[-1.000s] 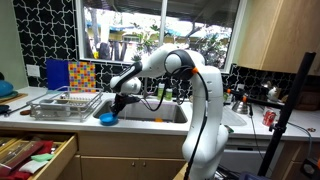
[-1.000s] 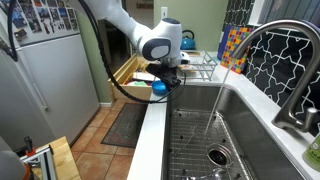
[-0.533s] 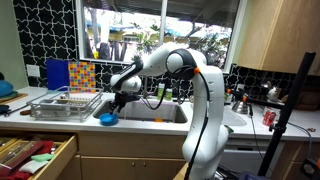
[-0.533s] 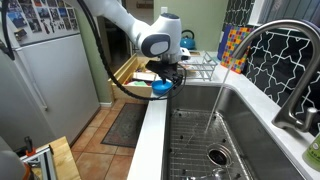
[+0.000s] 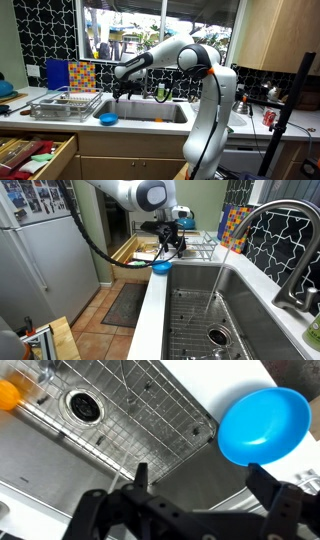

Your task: Pour the content in the blue bowl at the edge of the sink into the sink

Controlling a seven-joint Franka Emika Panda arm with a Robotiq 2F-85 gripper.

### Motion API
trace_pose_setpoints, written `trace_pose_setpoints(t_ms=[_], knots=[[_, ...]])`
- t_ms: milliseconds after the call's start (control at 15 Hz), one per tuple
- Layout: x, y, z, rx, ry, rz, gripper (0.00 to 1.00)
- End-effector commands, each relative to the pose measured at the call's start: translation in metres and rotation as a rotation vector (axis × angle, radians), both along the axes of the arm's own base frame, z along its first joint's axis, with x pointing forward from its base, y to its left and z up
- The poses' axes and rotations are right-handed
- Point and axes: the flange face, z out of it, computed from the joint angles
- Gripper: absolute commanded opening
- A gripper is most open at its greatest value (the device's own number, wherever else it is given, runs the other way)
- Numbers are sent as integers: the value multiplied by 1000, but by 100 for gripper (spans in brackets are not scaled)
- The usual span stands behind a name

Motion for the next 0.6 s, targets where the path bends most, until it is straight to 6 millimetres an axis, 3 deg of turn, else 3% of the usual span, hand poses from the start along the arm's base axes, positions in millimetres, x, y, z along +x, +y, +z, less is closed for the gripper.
trace_pose_setpoints(t_ms=[0, 267, 333, 533], knots=[[-17, -1, 26, -39, 36, -198, 100], [-30, -5, 39, -108, 82, -396, 100], [-24, -5, 38, -77, 64, -315, 100], [-24, -4, 40, -79, 64, -323, 100]])
